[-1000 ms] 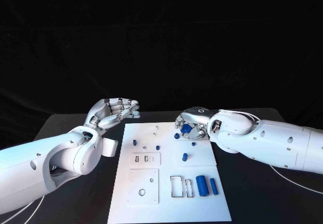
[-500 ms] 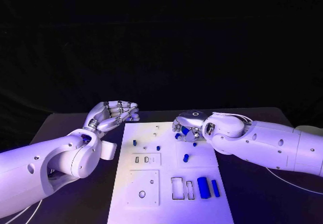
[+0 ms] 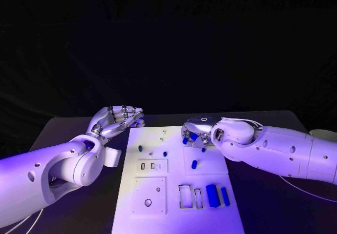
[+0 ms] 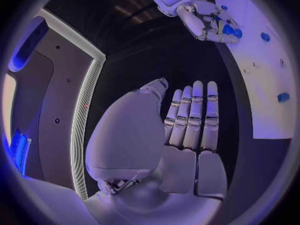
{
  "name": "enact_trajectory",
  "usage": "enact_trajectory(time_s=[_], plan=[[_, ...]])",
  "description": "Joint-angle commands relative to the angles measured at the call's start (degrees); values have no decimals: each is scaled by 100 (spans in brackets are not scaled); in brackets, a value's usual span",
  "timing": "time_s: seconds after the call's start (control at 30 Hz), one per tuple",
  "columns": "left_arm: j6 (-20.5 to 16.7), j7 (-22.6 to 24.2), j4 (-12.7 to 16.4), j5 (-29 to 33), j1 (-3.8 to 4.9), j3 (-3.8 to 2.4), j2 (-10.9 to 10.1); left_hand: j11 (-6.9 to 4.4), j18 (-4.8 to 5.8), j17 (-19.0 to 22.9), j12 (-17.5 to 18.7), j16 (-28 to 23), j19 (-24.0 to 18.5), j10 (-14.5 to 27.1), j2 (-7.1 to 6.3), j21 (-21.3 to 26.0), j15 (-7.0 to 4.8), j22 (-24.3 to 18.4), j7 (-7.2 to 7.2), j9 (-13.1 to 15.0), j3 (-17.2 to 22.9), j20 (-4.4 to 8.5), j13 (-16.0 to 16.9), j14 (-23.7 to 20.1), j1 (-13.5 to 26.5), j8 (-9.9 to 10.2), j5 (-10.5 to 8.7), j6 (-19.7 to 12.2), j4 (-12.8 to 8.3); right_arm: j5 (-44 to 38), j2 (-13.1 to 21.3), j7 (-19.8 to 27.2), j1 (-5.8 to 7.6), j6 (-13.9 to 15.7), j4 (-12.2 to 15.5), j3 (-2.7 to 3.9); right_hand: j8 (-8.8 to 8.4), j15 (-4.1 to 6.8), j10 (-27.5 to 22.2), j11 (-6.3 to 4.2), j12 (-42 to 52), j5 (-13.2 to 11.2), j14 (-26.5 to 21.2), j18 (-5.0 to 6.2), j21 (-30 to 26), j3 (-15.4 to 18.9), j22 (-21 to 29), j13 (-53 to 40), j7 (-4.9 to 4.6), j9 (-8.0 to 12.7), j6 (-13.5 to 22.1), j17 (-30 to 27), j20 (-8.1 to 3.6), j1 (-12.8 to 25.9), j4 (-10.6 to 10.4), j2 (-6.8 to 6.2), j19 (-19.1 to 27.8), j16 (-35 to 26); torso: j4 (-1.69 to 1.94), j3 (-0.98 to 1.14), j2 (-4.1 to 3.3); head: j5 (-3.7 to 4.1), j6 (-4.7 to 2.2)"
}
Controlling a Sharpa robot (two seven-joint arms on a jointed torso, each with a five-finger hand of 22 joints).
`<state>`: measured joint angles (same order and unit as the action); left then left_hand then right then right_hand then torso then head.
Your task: Assemble the parts on the task board
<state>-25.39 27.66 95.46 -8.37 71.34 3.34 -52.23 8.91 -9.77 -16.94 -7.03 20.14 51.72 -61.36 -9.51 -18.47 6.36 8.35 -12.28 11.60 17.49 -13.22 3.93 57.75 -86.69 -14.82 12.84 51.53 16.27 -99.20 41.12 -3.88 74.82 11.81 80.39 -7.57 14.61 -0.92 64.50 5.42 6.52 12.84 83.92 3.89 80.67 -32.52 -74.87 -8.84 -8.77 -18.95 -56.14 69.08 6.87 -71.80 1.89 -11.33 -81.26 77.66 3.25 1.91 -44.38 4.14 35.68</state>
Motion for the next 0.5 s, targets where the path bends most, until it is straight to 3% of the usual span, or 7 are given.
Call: enact_trajectory(time_s=[0.03, 0.33, 0.5], plan=[[113, 5, 6, -6, 14, -6, -1, 35, -75, -5, 38, 18, 42, 1, -34, -36, 28, 9, -17, 6, 43, -17, -7, -21, 17, 14, -25, -32, -3, -147, -2, -72, -3, -133, 14, 1, 40, 24, 74, -10, 34, -48, 243, -81, 50, -37, -59, -11, -3, -17, -52, 8, -12, -35, -3, 1, -70, 40, 17, 4, -24, 17, 4], [125, -8, 6, -6, 14, -6, -10, 37, -75, -8, 42, 20, 44, 2, -32, -38, 28, 10, -20, 6, 45, -16, -7, -21, 20, 16, -25, -35, -2, -147, -27, -55, -4, -44, 34, 1, 112, 59, 200, -58, 119, -96, 240, -109, 158, -96, -226, -50, 46, -96, -147, 32, -42, -13, -55, 48, -133, 86, 18, 1, -51, 49, 20], [136, -23, 4, -6, 15, -6, -16, 39, -74, -12, 47, 21, 47, 4, -32, -41, 29, 11, -23, 7, 47, -15, -7, -20, 23, 18, -25, -38, -2, -151, -17, -178, -4, 191, 39, 1, 162, 88, 276, -95, 170, -155, 244, -129, 226, -136, -334, -79, 83, -150, -206, 64, -63, -27, -86, 122, -182, 121, 30, 1, -60, 51, 15]])
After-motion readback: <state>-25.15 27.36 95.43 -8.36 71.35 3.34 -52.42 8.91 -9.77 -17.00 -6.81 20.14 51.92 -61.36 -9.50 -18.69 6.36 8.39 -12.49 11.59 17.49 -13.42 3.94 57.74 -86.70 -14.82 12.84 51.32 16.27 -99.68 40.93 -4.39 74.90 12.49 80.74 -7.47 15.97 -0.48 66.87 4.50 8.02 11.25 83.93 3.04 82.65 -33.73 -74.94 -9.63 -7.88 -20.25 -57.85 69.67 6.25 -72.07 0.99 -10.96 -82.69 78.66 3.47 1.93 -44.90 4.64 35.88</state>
